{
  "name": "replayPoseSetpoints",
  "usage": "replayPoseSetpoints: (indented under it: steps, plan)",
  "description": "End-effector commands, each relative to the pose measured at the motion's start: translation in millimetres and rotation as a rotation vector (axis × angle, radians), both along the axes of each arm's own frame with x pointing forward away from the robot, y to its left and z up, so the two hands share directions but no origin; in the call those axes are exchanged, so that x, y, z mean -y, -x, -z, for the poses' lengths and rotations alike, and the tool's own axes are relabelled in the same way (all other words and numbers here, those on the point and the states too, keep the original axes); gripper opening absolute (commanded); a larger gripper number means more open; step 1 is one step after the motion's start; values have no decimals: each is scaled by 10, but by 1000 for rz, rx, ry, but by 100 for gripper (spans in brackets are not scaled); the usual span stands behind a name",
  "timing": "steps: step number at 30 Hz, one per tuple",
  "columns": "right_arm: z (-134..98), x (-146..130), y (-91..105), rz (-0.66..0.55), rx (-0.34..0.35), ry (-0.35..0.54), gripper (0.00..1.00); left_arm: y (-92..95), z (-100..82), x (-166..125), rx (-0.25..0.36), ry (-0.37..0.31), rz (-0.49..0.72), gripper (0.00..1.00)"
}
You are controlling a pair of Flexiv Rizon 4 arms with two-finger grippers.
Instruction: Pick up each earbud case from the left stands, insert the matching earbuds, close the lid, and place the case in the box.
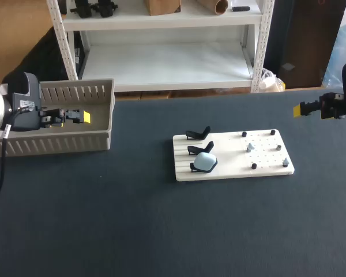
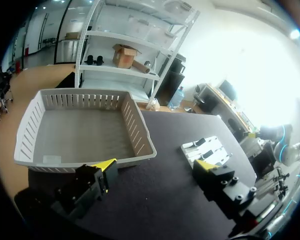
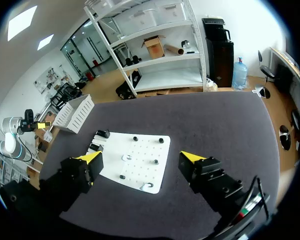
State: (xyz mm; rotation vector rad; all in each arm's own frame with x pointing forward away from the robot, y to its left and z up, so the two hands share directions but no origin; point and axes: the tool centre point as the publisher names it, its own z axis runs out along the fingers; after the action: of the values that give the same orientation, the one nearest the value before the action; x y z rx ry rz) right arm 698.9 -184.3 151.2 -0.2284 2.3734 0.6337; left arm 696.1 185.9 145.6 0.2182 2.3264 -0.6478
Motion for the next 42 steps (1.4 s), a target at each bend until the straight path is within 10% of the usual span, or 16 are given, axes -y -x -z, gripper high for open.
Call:
replayPoseSetpoints:
  steps: [1, 16, 42]
  plan:
    - [7, 11, -10, -5, 0, -4, 100, -17, -15, 12, -9, -8, -1, 100]
    - [7, 11, -10, -5, 0, -4, 100, -17, -15, 12, -9, -8, -1, 100]
    - [7, 11, -10, -5, 0, -4, 100, -499, -192, 938, 281, -288, 698, 100]
